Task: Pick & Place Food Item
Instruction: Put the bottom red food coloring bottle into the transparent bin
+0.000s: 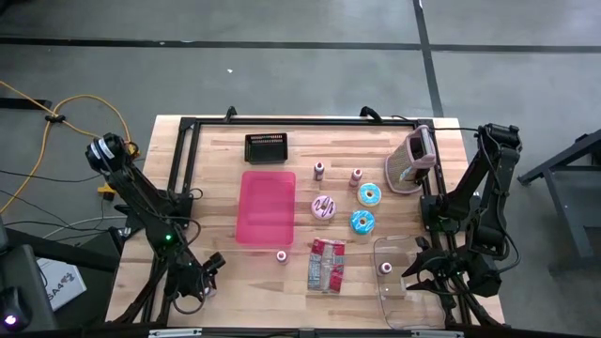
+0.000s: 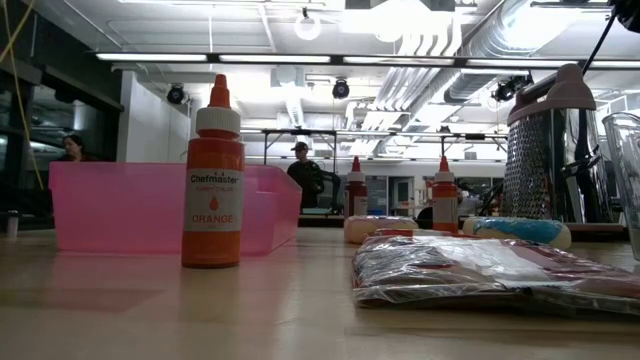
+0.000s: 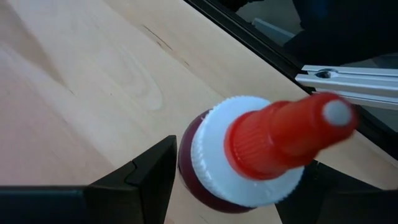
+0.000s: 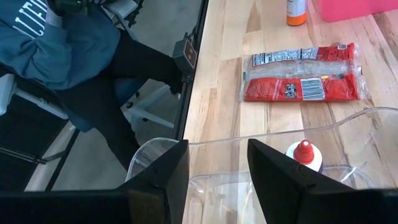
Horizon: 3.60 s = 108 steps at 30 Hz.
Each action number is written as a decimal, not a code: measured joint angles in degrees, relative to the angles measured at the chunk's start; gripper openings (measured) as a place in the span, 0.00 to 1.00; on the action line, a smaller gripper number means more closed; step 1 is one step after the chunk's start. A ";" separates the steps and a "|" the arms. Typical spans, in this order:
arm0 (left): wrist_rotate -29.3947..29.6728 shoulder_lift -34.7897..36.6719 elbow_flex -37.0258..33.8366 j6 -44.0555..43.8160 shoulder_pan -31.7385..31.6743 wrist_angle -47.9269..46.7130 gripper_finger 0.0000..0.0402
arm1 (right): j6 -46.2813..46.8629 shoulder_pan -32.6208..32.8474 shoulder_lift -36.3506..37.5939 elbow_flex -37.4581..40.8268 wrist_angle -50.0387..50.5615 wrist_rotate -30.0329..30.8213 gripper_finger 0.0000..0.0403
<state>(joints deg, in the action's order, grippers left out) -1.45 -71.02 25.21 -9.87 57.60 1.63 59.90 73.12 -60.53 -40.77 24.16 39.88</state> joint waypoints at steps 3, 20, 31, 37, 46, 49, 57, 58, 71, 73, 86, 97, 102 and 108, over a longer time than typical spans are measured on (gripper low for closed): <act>-0.02 0.00 0.00 -0.01 0.00 -0.02 0.53 | 0.00 0.01 0.00 -0.01 0.00 -0.02 0.37; -0.33 0.09 -4.00 -1.15 0.00 7.65 0.44 | 0.00 0.00 0.00 0.00 0.00 0.00 0.37; -0.28 0.07 -4.04 -0.87 0.00 8.90 0.39 | 0.00 0.01 0.00 0.00 0.01 -0.01 0.37; -0.24 0.07 -4.04 -0.94 0.00 9.11 0.36 | 0.00 0.02 0.00 -0.02 0.00 0.00 0.37; -0.28 3.26 -4.04 -2.45 -5.70 10.10 0.36 | 0.00 0.00 0.00 -0.02 0.02 -0.02 0.37; -0.16 4.83 -3.57 -3.78 -10.16 9.67 0.36 | 0.02 0.02 0.00 -0.02 0.02 -0.02 0.37; 0.31 5.70 8.65 1.87 -22.00 -5.23 0.36 | 0.00 0.02 0.00 -0.02 0.00 -0.02 0.37; 0.37 5.38 10.75 2.71 -23.56 -7.54 0.36 | 0.00 0.02 0.00 -0.02 0.02 0.00 0.37; -1.92 3.21 25.58 7.07 -35.96 -19.75 0.36 | 0.00 0.02 0.00 -0.02 0.00 -0.02 0.37; -2.11 2.67 27.23 7.96 -37.93 -20.02 0.36 | 0.00 0.02 0.00 -0.02 -0.02 0.00 0.37; -11.73 -14.56 39.46 13.28 -48.96 -18.42 0.36 | 0.00 0.02 0.00 -0.02 -0.04 -0.02 0.37; -14.86 -24.70 48.65 15.60 -51.88 -16.72 0.36 | 0.00 0.01 -0.01 -0.02 -0.82 -0.02 0.37; -14.84 -24.72 48.65 15.58 -52.15 -15.78 0.36 | 0.00 0.02 0.00 -0.02 -0.88 -0.02 0.37; -14.91 -24.72 48.65 14.70 -52.10 -15.87 0.36 | 0.00 0.01 0.00 -0.02 -0.88 -0.02 0.37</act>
<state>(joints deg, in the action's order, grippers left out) -16.36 -95.74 73.87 4.83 5.50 -14.24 59.90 73.13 -60.53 -40.80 23.28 39.86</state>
